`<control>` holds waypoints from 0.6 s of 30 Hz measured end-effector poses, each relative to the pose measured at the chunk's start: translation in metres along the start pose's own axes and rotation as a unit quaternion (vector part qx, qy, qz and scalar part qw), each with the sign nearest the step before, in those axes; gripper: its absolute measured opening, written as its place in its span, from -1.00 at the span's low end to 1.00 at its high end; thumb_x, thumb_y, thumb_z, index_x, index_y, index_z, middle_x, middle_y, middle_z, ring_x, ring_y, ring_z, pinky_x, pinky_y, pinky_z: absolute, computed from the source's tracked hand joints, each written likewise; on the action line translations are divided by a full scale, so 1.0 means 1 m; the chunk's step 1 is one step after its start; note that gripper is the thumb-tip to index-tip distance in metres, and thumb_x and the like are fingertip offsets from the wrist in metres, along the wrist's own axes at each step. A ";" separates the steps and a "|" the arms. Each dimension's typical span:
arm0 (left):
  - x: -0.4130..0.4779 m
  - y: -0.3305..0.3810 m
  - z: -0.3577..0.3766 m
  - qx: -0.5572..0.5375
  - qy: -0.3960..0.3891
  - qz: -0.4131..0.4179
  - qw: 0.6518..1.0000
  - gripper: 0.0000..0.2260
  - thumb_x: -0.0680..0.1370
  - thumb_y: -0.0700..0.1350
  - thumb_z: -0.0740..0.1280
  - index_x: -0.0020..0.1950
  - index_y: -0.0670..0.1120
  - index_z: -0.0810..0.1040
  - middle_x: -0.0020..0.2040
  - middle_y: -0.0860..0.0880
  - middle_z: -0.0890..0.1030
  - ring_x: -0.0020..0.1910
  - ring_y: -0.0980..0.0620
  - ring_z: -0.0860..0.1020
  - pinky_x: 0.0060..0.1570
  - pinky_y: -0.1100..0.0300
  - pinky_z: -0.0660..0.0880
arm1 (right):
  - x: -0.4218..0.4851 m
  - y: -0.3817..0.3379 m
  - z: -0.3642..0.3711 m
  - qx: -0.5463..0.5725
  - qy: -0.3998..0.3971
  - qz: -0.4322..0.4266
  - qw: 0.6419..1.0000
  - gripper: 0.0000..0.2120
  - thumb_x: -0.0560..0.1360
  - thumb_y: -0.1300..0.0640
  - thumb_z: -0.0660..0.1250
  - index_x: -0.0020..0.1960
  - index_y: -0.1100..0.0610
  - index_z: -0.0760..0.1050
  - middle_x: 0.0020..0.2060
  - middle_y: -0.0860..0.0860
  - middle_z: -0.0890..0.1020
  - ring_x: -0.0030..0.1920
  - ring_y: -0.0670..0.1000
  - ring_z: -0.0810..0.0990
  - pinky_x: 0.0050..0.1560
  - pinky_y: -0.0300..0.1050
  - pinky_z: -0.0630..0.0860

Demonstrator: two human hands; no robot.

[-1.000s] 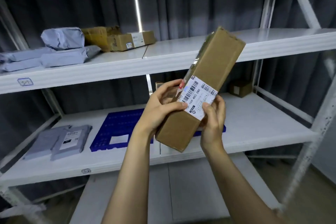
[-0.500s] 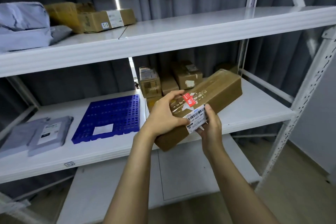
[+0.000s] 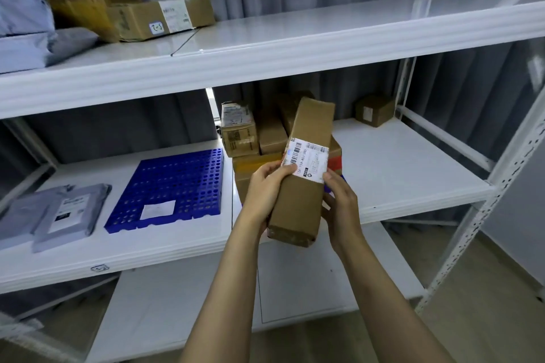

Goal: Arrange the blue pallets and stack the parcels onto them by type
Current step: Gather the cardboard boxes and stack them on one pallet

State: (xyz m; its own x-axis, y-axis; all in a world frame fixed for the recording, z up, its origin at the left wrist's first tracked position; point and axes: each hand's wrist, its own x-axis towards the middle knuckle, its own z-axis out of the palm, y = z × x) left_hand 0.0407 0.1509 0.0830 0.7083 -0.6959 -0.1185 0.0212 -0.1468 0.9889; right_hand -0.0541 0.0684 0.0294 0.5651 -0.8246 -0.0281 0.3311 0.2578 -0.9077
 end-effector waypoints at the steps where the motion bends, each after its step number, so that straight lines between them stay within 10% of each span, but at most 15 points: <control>1: 0.005 0.000 0.001 -0.012 0.015 -0.005 1.000 -0.66 0.54 0.07 0.34 0.27 -0.01 0.47 0.09 0.00 0.61 -0.03 0.04 0.62 -0.23 0.26 0.51 | 0.004 0.000 0.001 -0.007 -0.007 -0.002 1.000 -0.50 0.35 -0.17 0.33 0.26 -0.04 0.53 0.13 -0.05 0.64 0.10 -0.01 0.62 -0.10 -0.14 0.59; 8: 0.041 0.004 0.004 -0.089 0.084 -0.026 0.992 -0.62 0.55 0.08 0.32 0.30 -0.07 0.48 0.10 -0.07 0.64 0.00 -0.04 0.65 -0.14 0.16 0.60 | 0.029 -0.008 0.006 -0.039 -0.087 -0.007 0.995 -0.72 0.52 0.06 0.34 0.20 -0.14 0.47 0.15 -0.09 0.56 0.11 -0.01 0.58 -0.04 -0.16 0.60; 18: 0.079 0.015 -0.001 -0.090 0.121 -0.016 0.988 -0.68 0.57 0.10 0.26 0.21 -0.07 0.54 0.02 -0.12 0.66 -0.04 -0.08 0.64 -0.09 0.11 0.57 | 0.062 -0.016 0.008 -0.120 -0.226 -0.007 0.967 -0.12 0.28 -0.03 0.53 0.51 -0.12 0.19 0.26 -0.14 0.44 0.23 -0.07 0.50 0.08 -0.18 0.59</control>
State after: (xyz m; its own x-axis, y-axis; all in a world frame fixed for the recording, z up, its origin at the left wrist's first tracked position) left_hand 0.0973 0.0942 0.0890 0.8530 -0.5009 -0.1466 0.1561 -0.0230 0.9875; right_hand -0.0183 0.0167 0.0458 0.8522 -0.5091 0.1206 0.1863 0.0798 -0.9793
